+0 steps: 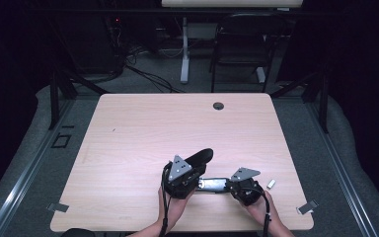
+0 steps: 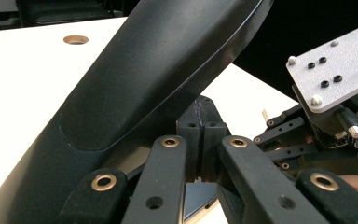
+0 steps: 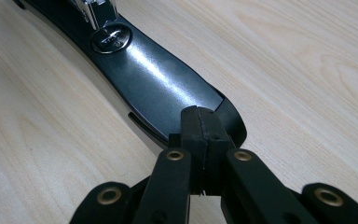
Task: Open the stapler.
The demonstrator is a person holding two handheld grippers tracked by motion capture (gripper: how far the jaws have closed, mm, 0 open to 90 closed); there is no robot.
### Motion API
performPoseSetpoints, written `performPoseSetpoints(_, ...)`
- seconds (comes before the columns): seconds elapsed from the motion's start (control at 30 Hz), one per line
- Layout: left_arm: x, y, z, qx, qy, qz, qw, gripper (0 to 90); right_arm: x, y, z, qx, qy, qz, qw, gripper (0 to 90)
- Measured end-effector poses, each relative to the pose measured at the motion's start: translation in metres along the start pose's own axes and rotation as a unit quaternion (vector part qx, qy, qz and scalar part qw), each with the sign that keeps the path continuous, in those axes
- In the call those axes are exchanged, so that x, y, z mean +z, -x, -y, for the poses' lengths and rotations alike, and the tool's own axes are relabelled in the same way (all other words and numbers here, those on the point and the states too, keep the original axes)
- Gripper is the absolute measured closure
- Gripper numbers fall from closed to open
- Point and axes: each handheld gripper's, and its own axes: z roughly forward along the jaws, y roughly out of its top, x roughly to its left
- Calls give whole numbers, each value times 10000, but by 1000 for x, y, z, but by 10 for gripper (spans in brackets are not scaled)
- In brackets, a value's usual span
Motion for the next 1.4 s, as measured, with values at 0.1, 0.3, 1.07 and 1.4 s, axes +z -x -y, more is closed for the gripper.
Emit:
performPoseSetpoints(0.1, -2, -1, -1, -36, 37, -6, 10000, 900, 0, 0, 0, -19, -11, -5, 10000, 900)
performPoseSetpoints(0.3, -5, -3, -2, -99, 46, -6, 9999, 900, 0, 0, 0, -24, -18, -13, 10000, 900)
performPoseSetpoints(1.07, -11, -8, -6, -142, 21, -85, 9999, 900, 1, 1, 0, 80, 1, -105, 9999, 900)
performPoseSetpoints(1.4, -20, -10, -10, -151, 313, -206, 9992, 900, 1, 0, -1, 82, 7, -73, 9999, 900)
